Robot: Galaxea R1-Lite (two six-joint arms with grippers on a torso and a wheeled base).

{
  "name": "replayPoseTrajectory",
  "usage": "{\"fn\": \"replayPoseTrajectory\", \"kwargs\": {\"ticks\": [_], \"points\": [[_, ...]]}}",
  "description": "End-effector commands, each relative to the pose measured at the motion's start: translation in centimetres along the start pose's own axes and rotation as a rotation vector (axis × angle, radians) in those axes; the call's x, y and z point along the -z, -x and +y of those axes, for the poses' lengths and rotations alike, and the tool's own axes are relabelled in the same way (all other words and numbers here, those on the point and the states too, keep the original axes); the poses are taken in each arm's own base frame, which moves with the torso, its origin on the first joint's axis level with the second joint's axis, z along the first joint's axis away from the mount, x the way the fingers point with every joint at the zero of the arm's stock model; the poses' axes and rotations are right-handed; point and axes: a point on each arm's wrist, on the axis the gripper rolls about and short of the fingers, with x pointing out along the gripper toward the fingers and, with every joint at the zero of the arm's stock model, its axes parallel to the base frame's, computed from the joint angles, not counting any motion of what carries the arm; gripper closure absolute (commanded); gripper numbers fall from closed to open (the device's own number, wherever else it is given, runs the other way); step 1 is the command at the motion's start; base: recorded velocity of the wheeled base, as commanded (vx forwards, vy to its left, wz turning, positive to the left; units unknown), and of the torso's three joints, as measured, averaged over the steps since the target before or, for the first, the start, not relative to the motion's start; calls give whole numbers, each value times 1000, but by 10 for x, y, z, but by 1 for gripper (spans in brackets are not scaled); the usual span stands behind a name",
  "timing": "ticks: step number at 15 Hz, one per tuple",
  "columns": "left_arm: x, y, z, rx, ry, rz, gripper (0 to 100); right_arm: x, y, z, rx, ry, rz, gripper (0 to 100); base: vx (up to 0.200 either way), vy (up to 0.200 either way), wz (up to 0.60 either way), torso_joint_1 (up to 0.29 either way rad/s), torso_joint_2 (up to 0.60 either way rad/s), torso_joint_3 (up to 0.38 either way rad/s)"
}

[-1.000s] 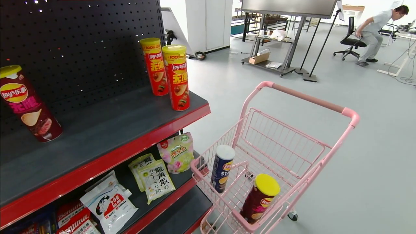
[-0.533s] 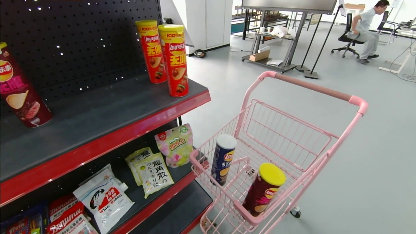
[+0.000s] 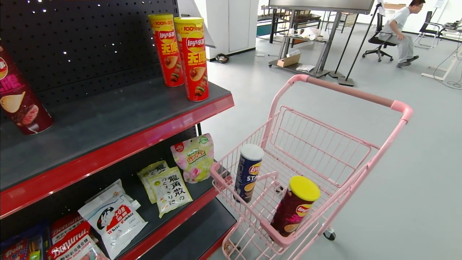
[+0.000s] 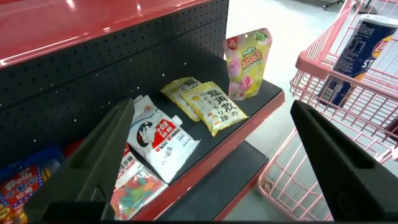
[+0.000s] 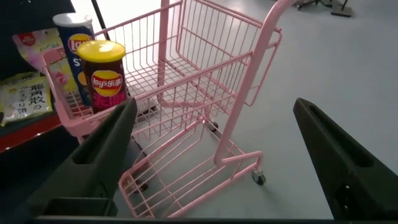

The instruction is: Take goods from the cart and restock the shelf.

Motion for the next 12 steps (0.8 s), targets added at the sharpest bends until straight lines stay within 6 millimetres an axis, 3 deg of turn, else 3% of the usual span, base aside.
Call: {"fn": "replayPoseTrajectory", "kwargs": {"ticks": [1,2,3,5,6,8,10,12], "points": [[0,0,0,0,-1,0,0,-116,-21,-1,-71,-171,-27,0,0,0,0,0,0,0],[0,0,0,0,-1,1,0,-162,-40,-1,-115,-274,-28,0,0,0,0,0,0,0],[0,0,0,2,-3,1,0,-165,-60,1,-203,-249,46,0,0,0,0,0,0,0],[0,0,0,0,2,0,0,-122,-84,5,-261,-240,248,0,0,0,0,0,0,0],[0,0,0,0,2,0,0,-122,-84,5,-261,-240,248,0,0,0,0,0,0,0],[0,0,0,0,0,0,0,-83,-125,14,-349,-256,393,0,0,0,0,0,0,0],[0,0,0,0,-1,1,0,-56,-162,22,-411,-251,475,0,0,0,0,0,0,0],[0,0,0,0,-1,0,0,-38,-172,32,-466,-194,561,0,0,0,0,0,0,0]]}}
